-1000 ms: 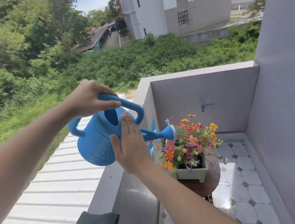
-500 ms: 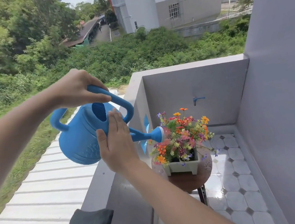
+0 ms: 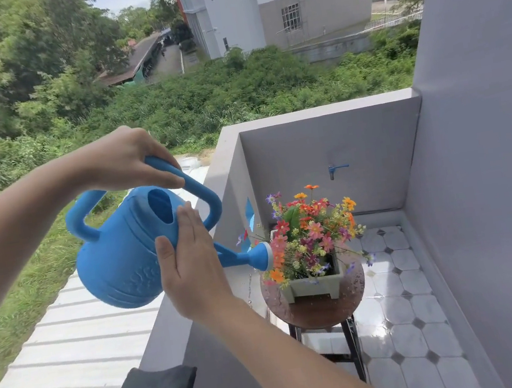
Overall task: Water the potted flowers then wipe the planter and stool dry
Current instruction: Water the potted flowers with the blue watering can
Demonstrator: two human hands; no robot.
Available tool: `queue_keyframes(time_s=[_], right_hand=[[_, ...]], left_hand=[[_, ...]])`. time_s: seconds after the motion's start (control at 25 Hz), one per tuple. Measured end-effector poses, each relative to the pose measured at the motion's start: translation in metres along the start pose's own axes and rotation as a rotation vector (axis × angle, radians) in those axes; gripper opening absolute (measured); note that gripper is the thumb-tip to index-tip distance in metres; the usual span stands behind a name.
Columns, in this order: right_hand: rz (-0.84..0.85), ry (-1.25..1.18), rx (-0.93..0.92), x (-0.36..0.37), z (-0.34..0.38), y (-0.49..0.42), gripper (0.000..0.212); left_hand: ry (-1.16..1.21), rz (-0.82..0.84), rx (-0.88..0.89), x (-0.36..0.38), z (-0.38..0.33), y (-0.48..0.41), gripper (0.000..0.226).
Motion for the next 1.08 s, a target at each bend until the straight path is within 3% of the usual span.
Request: queue_keyframes(time_s=[0.16, 0.52, 0.76, 1.08], right_hand=[[-0.033, 0.052, -0.014, -0.021, -0.001, -0.002, 0.057], [0.046, 0.061, -0.022, -0.021, 0.004, -0.017, 0.058], [-0.050, -0.023, 0.009, -0.033, -0.002, 0.007, 0.058], [-0.056, 0.028, -0.003, -0.041, 0.000, -0.012, 0.059]], left_hand=[[-0.026, -0.067, -0.002, -0.002, -0.011, -0.007, 0.018], [-0.097, -0.039, -0.015, -0.016, -0.015, -0.013, 0.017], [-0.089, 0.066, 0.061, -0.001, -0.041, -0.021, 0.011], [-0.098, 0.009, 0.070, -0.011, -0.044, -0.029, 0.015]])
Point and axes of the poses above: each hand's wrist, its own y-axis away from the middle knuckle, its own x-axis out of the palm, z = x × y, the point moved 7 cm from there along -y, towards the middle knuckle, and after that the axes turned 6 degrees about -y, right-handed, at the moved point
